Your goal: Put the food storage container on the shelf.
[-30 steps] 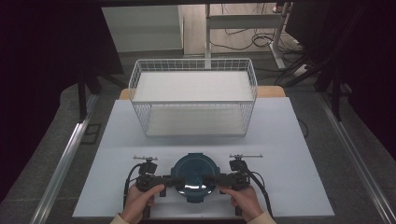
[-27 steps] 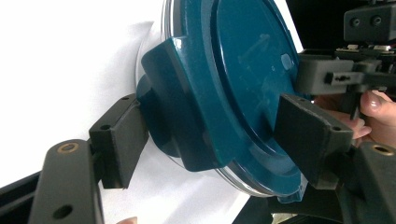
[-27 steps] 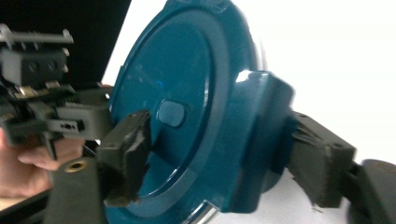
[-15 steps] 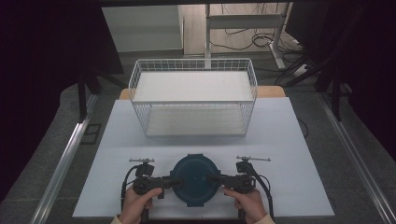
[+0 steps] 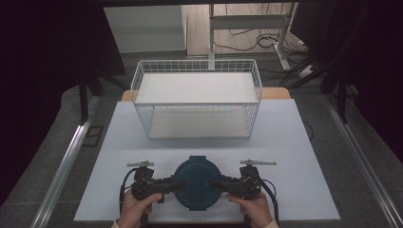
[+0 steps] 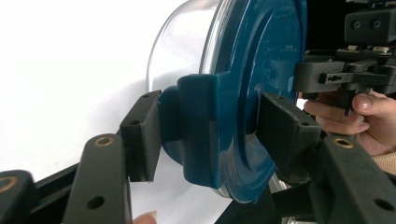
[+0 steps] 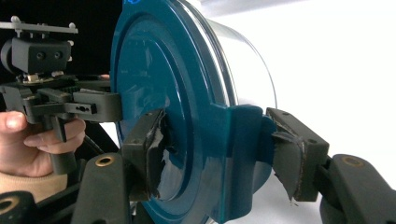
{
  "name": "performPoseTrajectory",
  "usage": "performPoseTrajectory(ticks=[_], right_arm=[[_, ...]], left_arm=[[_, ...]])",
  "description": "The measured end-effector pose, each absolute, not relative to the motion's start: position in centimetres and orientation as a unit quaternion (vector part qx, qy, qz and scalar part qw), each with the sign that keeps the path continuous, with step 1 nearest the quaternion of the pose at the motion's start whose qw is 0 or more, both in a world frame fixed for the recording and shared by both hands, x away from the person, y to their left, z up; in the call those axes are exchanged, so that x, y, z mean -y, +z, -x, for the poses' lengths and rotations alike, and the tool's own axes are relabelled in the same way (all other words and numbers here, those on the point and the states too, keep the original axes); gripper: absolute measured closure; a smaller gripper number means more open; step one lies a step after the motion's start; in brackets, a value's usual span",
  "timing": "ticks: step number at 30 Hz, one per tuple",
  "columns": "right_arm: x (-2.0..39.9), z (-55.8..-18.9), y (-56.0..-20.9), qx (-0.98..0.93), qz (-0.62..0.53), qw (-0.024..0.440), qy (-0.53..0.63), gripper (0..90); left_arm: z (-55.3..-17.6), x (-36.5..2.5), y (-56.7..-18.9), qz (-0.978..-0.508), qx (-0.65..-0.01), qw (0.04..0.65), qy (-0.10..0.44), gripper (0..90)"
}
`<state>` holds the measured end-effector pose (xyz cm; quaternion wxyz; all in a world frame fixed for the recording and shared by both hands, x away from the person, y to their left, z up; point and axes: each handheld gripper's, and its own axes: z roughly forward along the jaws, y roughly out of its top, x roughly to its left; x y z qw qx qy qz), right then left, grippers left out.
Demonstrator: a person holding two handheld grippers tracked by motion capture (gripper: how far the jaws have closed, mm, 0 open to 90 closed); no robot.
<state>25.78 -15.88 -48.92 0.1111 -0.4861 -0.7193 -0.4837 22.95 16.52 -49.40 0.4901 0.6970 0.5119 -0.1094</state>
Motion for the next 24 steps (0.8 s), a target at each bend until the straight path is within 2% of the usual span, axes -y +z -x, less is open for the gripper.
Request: performPoseTrajectory(ticks=[12, 24], right_arm=[[16.0, -25.0, -46.4, 0.733, 0.443, 0.064, -0.513, 39.9], [16.3, -24.9, -44.8, 0.734, 0.427, 0.047, -0.526, 39.9]], left_arm=[[-22.3, -16.5, -47.2, -0.711, -0.478, 0.51, -0.074, 43.5], [-22.5, -16.3, -45.5, -0.719, -0.454, 0.524, -0.054, 44.1]])
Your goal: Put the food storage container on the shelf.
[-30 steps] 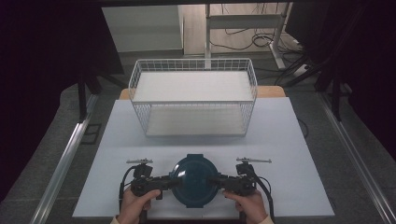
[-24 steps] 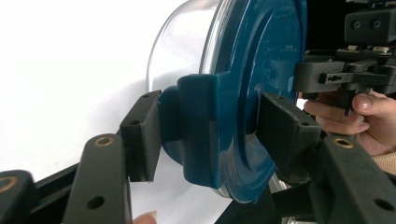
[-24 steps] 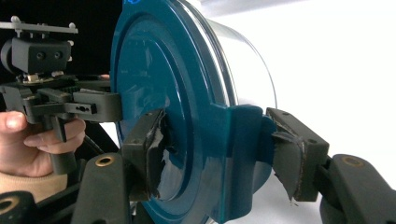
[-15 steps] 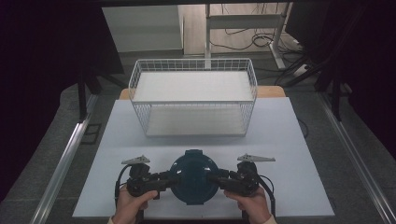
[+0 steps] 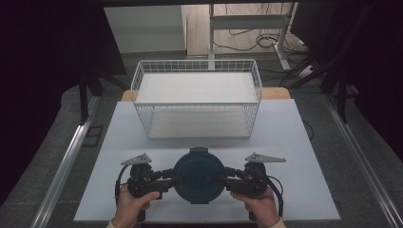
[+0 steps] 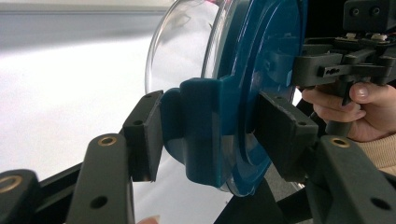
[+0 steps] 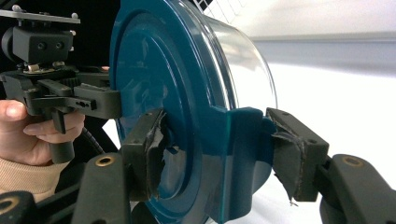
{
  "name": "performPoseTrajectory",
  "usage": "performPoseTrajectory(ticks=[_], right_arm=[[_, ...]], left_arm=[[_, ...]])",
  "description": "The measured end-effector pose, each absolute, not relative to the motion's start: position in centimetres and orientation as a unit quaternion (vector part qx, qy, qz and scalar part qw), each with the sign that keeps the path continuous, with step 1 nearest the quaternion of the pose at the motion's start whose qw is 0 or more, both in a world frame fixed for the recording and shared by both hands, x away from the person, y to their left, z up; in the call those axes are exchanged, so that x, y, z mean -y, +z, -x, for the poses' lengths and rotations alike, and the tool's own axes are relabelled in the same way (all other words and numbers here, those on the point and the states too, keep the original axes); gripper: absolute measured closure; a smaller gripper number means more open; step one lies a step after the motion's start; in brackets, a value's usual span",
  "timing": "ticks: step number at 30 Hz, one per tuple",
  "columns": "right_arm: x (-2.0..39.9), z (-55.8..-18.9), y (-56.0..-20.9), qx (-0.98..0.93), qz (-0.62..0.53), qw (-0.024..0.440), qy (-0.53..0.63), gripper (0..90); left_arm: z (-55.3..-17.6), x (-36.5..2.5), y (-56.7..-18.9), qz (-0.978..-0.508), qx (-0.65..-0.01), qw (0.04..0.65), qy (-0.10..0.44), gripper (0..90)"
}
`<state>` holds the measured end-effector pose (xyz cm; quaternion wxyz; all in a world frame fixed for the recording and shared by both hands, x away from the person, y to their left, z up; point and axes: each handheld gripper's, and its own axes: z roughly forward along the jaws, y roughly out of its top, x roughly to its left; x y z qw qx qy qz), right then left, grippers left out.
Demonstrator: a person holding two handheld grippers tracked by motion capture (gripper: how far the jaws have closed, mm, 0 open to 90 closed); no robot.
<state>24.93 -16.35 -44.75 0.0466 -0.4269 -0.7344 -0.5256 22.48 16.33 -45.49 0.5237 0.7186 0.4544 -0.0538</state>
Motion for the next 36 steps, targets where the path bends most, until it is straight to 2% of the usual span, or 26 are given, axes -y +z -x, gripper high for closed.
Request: performPoseTrajectory(ticks=[18, 36], right_arm=[[16.4, -25.9, -42.1, 0.74, 0.405, 0.019, -0.536, 40.0], [16.9, -28.5, -39.3, 0.733, 0.399, 0.008, -0.551, 40.0]], left_arm=[[-23.6, -16.2, -43.0, -0.721, -0.437, 0.537, -0.034, 44.2], [-26.6, -15.9, -39.6, -0.727, -0.423, 0.54, -0.016, 44.2]])
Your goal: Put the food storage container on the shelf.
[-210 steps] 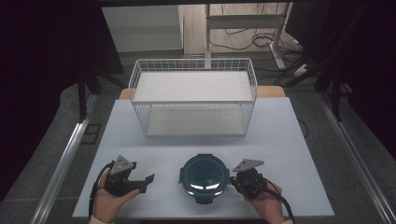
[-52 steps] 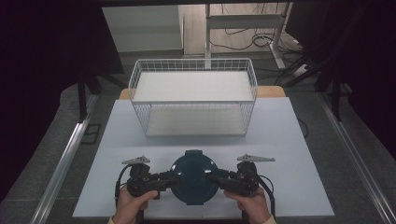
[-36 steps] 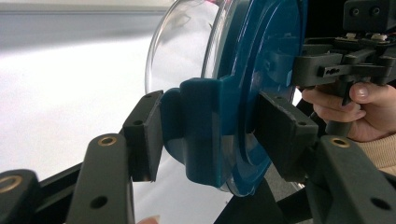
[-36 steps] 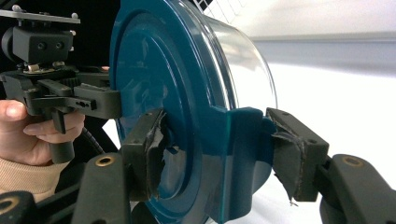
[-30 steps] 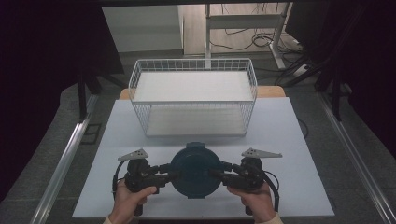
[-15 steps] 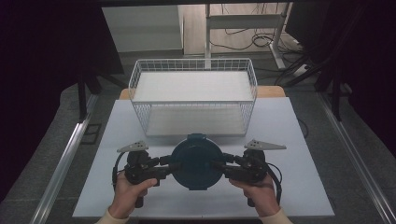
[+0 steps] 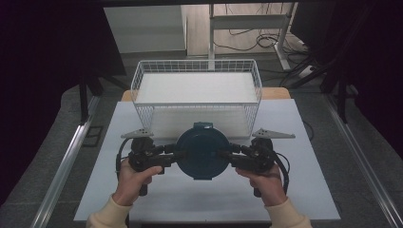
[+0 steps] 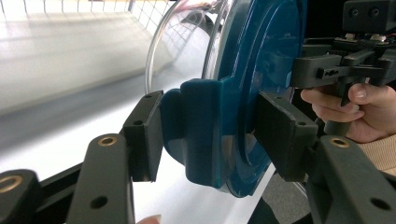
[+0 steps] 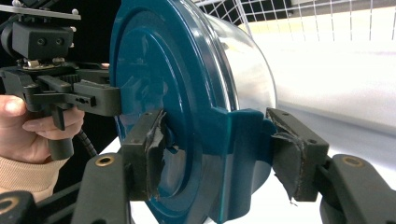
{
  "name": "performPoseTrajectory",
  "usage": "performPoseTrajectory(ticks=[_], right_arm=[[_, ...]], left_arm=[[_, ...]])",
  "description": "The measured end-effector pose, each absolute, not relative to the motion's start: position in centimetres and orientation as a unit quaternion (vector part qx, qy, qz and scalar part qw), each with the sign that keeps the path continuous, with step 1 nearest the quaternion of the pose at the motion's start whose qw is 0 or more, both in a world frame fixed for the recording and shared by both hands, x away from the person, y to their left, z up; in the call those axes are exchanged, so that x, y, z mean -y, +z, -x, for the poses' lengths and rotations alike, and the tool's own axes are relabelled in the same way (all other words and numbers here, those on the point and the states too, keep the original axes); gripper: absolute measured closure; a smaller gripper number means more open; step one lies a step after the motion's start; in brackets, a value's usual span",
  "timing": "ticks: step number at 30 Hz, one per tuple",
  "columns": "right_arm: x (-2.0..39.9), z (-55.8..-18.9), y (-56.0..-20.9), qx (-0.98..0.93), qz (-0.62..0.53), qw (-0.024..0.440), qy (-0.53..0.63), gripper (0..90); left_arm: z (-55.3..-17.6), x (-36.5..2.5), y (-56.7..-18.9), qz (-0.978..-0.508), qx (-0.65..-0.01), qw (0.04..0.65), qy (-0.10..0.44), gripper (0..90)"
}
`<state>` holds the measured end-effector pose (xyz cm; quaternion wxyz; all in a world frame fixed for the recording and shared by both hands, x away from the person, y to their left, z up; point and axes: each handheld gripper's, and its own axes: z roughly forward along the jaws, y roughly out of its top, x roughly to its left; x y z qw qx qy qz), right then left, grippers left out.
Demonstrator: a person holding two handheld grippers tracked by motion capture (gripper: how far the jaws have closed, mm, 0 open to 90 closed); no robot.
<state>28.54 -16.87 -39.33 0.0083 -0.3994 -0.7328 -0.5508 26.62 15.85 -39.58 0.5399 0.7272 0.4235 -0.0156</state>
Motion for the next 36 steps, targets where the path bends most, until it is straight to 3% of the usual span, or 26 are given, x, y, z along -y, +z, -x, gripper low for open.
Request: performPoseTrajectory(ticks=[36], right_arm=[[16.7, -32.2, -29.5, 0.739, 0.372, -0.042, -0.561, 40.0]], left_arm=[[-31.1, -15.9, -30.4, -0.73, -0.389, 0.561, 0.012, 43.6]])
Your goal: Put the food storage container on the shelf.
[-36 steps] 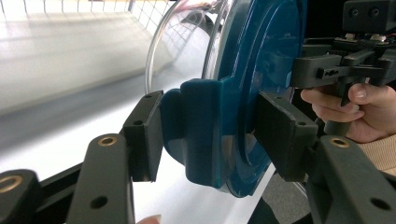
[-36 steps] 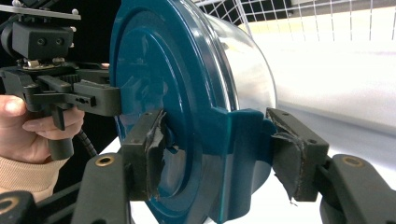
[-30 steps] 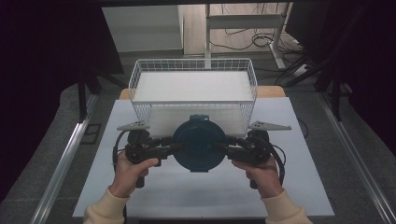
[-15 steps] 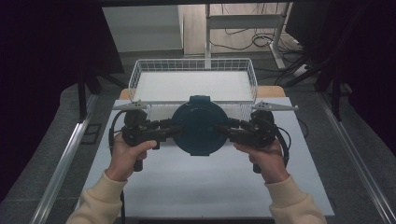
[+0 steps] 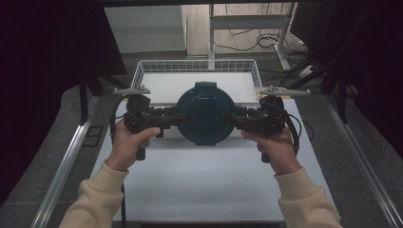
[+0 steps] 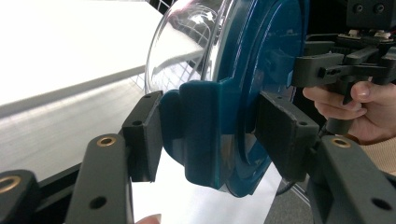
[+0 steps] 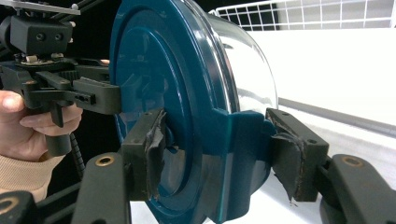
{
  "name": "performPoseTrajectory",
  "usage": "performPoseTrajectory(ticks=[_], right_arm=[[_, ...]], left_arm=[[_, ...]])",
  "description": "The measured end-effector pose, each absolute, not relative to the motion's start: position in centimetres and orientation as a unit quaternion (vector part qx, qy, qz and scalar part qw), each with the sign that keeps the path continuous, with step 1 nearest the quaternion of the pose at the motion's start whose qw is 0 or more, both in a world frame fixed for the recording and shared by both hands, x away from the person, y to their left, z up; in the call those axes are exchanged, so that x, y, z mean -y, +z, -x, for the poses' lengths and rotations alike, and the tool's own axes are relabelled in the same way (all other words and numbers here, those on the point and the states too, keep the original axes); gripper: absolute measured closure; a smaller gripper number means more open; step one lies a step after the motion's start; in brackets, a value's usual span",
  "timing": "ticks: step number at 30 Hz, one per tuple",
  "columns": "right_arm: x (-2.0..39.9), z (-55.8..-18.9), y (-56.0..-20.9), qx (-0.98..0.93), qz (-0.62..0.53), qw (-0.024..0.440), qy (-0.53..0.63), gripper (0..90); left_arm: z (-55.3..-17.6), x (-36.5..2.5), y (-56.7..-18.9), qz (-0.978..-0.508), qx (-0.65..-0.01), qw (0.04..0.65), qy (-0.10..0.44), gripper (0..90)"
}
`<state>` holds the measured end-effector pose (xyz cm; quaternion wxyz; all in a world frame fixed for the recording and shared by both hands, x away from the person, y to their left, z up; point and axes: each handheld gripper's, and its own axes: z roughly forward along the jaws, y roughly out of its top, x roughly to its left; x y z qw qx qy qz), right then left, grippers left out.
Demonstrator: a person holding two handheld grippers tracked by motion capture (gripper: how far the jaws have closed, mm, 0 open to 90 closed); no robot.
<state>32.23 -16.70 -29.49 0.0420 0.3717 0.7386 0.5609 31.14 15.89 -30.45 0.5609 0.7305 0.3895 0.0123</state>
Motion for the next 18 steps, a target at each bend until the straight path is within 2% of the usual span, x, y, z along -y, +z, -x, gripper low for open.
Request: performPoseTrajectory(ticks=[12, 18], right_arm=[[16.1, -35.3, -26.9, -0.74, -0.363, 0.057, 0.563, 40.0], [15.4, -37.4, -26.2, -0.741, -0.364, 0.049, 0.562, 40.0]], left_arm=[[-34.6, -16.6, -28.0, -0.734, -0.382, 0.562, 0.014, 43.4], [-36.3, -17.2, -27.3, -0.732, -0.386, 0.561, 0.02, 43.4]])
